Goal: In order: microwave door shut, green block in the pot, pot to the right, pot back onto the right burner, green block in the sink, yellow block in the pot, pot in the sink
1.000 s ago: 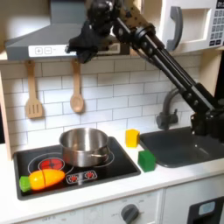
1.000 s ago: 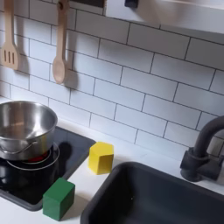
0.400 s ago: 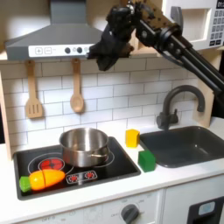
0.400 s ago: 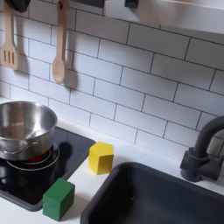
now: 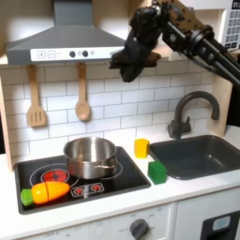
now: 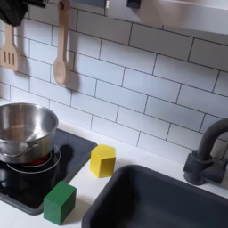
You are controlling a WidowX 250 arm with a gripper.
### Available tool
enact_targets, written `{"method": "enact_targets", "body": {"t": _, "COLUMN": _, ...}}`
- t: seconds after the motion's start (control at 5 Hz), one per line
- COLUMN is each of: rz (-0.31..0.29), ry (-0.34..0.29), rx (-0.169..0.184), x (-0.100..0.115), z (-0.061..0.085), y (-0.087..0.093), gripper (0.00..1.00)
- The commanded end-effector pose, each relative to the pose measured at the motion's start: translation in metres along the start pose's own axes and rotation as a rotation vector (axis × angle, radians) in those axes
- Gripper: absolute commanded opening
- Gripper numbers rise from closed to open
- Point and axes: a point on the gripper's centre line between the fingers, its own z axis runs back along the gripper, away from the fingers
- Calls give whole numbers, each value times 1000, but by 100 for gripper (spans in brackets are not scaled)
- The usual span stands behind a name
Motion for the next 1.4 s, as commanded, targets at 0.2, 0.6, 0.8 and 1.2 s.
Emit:
{"method": "enact_targets", "body": {"t": 0.2, "rz": -45, "ry": 56, "rx": -77, "x": -23, "z": 12, "y": -34, "gripper": 100}}
{"method": "enact_targets", "body": {"t": 0.6, "rz": -126, "ry": 95, "rx": -173, "x": -36, "z": 18, "y": -70, "gripper": 100}}
{"method": "enact_targets", "body": {"t": 0.8, "rz": -169, "ry": 105, "rx": -223, "x": -41, "z": 20, "y": -90, "gripper": 100}}
{"method": "enact_targets", "body": {"t": 1.2, "rz": -264, "ry": 134, "rx": -325, "x": -50, "z": 16, "y": -131, "gripper": 100}}
